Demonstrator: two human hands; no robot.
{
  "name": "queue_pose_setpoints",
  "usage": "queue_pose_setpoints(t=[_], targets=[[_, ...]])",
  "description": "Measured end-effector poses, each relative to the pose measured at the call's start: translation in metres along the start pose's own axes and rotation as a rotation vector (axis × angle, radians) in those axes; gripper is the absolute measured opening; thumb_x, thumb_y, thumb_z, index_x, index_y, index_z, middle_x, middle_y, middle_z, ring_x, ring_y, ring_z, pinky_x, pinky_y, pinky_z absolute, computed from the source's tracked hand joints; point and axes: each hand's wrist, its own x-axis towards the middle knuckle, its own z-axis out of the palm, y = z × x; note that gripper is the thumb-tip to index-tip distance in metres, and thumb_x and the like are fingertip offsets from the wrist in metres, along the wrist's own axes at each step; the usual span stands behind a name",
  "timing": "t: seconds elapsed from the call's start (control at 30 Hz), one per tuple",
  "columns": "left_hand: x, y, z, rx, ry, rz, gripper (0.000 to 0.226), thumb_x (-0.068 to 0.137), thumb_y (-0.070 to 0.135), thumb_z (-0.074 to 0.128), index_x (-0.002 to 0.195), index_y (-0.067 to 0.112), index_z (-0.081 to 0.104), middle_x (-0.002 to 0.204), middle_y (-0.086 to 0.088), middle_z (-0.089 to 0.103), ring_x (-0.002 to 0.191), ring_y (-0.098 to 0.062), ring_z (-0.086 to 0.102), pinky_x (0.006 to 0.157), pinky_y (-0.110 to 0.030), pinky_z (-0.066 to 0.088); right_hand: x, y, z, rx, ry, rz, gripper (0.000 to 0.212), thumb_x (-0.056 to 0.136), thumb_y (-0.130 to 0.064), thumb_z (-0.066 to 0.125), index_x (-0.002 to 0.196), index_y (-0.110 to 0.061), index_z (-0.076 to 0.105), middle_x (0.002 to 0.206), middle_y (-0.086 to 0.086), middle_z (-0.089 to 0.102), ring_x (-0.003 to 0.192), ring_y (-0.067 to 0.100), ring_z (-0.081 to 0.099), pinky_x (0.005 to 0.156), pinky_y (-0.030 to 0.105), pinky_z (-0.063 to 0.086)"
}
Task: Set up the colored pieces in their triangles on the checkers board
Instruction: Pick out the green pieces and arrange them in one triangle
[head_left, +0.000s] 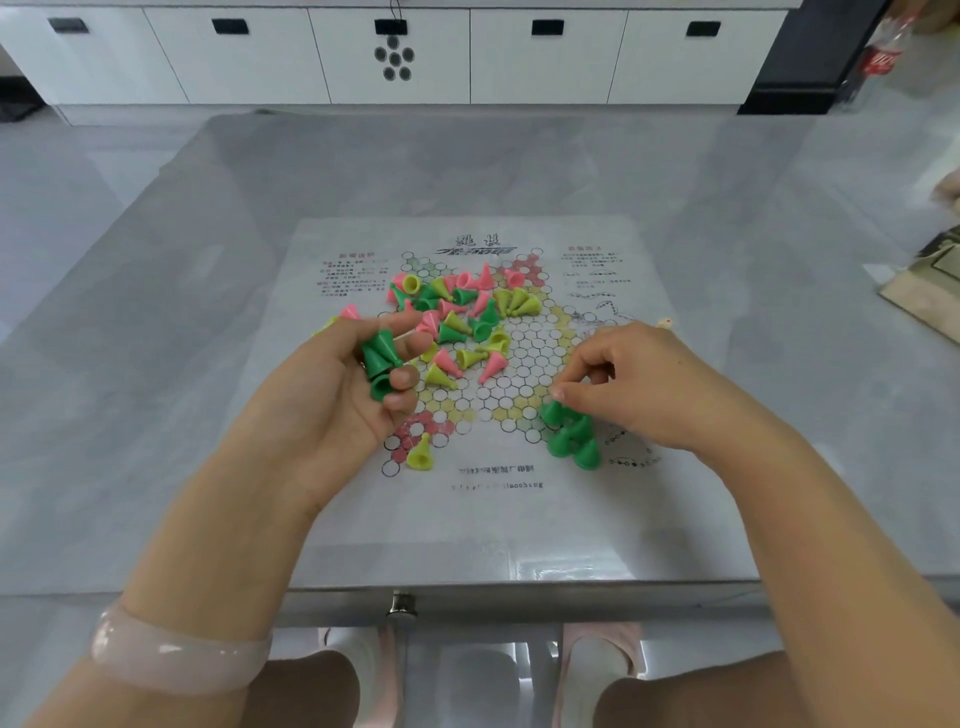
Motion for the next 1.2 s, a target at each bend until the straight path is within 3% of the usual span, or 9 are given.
queue_pose_setpoints(t=[0.13,0.37,0.57,0.8,1.0,1.2], targets=[[0.000,-0.001,0.001,0.021,0.030,0.009,0.019,0.090,0.016,0.044,0.092,0.007,0.061,0.064,-0.001,0.065,0.042,-0.007,0.044,0.036,-0.015,0.035,-0.001,0.000,0.000,-0.012,-0.024,-0.016,0.014,0.079,-0.024,0.067,0.065,-0.027,0.065,0.057,-0.008,0.044,0.054,0.006,0.038,0.049,0.017,0.032],[-0.001,0.000,0.000,0.020,0.036,0.001,0.018,0.090,0.016,0.044,0.087,0.008,0.060,0.064,-0.002,0.065,0.042,-0.007,0.044,0.036,-0.015,0.035,-0.003,0.000,0.000,-0.014,-0.044,-0.024,0.008,0.079,-0.024,0.067,0.074,-0.019,0.071,0.060,-0.007,0.046,0.059,0.009,0.041,0.056,0.024,0.036],[-0.002,-0.001,0.002,0.032,0.032,0.003,0.019,0.091,0.016,0.043,0.085,0.009,0.060,0.065,-0.002,0.066,0.041,-0.007,0.043,0.036,-0.014,0.034,-0.005,0.001,-0.002,-0.005,-0.058,-0.045,0.007,0.080,-0.026,0.065,0.082,-0.024,0.072,0.066,-0.007,0.049,0.060,0.007,0.042,0.058,0.023,0.037],[-0.002,-0.004,0.005,0.050,0.004,-0.007,0.018,0.094,0.019,0.042,0.086,0.010,0.055,0.068,-0.003,0.069,0.039,-0.007,0.042,0.034,-0.014,0.033,-0.008,0.003,-0.012,0.070,0.048,-0.074,0.008,0.081,-0.026,0.063,0.076,-0.029,0.068,0.067,-0.009,0.053,0.056,-0.005,0.043,0.052,0.008,0.034],[-0.007,-0.007,0.010,0.149,-0.073,-0.011,0.019,0.096,0.021,0.040,0.080,0.013,0.046,0.080,-0.007,0.073,0.038,-0.007,0.040,0.034,-0.015,0.033,-0.011,-0.021,-0.002,0.180,0.173,-0.275,0.007,0.080,-0.028,0.062,0.079,-0.029,0.068,0.067,-0.013,0.055,0.062,-0.001,0.045,0.060,0.008,0.037],[-0.010,-0.018,0.020,0.386,-0.116,0.044,0.021,0.094,0.025,0.041,0.084,0.010,0.052,0.066,0.002,0.059,0.037,-0.005,0.036,0.035,-0.016,0.026,-0.016,-0.045,0.013,0.129,0.204,-0.527,0.016,0.074,-0.027,0.069,0.087,-0.017,0.069,0.074,-0.007,0.058,0.070,-0.002,0.047,0.066,0.007,0.035]])
